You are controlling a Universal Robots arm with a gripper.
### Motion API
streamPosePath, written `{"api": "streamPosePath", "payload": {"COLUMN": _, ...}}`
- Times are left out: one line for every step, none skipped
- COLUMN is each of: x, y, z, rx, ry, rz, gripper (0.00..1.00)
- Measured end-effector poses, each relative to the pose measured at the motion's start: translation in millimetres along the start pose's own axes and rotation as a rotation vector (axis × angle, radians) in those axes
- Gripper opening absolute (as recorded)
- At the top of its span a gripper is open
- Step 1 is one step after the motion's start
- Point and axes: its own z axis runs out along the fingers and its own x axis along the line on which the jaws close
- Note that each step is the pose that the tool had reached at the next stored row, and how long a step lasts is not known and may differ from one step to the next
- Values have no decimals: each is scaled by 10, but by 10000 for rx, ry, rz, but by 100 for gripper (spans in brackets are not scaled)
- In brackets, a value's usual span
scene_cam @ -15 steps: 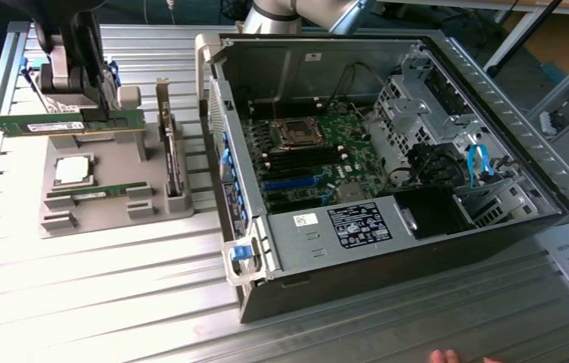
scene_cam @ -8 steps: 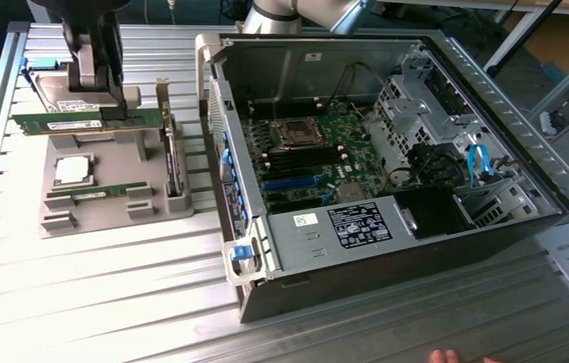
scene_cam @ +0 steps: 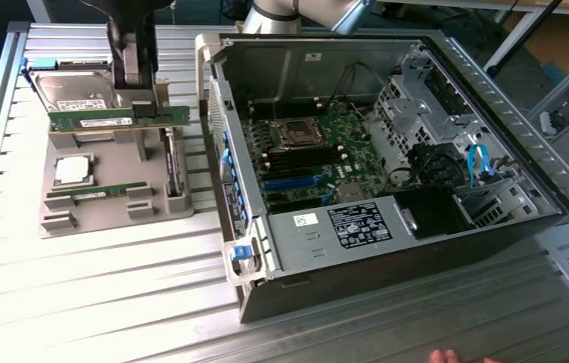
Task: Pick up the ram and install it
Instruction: 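Pick up the ram and move it above insertion slot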
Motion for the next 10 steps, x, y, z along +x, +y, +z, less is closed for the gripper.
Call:
{"api": "streamPosePath", "payload": {"x": 0, "y": -25, "z": -1, "rx": -2, "ry": 1, "rz": -1, "gripper": 12}}
{"api": "streamPosePath", "payload": {"x": 1, "y": -57, "z": -2, "rx": -3, "ry": 0, "rz": -2, "gripper": 12}}
{"api": "streamPosePath", "payload": {"x": 1, "y": -85, "z": -3, "rx": -4, "ry": 0, "rz": -2, "gripper": 12}}
{"api": "streamPosePath", "payload": {"x": 2, "y": -109, "z": -4, "rx": -5, "ry": 1, "rz": -3, "gripper": 12}}
{"api": "streamPosePath", "payload": {"x": 4, "y": -136, "z": -4, "rx": -6, "ry": 1, "rz": -5, "gripper": 12}}
{"api": "streamPosePath", "payload": {"x": 5, "y": -159, "z": -5, "rx": -6, "ry": 1, "rz": -6, "gripper": 12}}
{"api": "streamPosePath", "payload": {"x": 6, "y": -204, "z": -6, "rx": -7, "ry": 1, "rz": -9, "gripper": 12}}
{"api": "streamPosePath", "payload": {"x": 7, "y": -250, "z": -7, "rx": -7, "ry": 1, "rz": -13, "gripper": 12}}
{"api": "streamPosePath", "payload": {"x": 8, "y": -281, "z": -7, "rx": -8, "ry": 1, "rz": -14, "gripper": 12}}
{"api": "streamPosePath", "payload": {"x": 10, "y": -329, "z": -8, "rx": -9, "ry": 2, "rz": -18, "gripper": 12}}
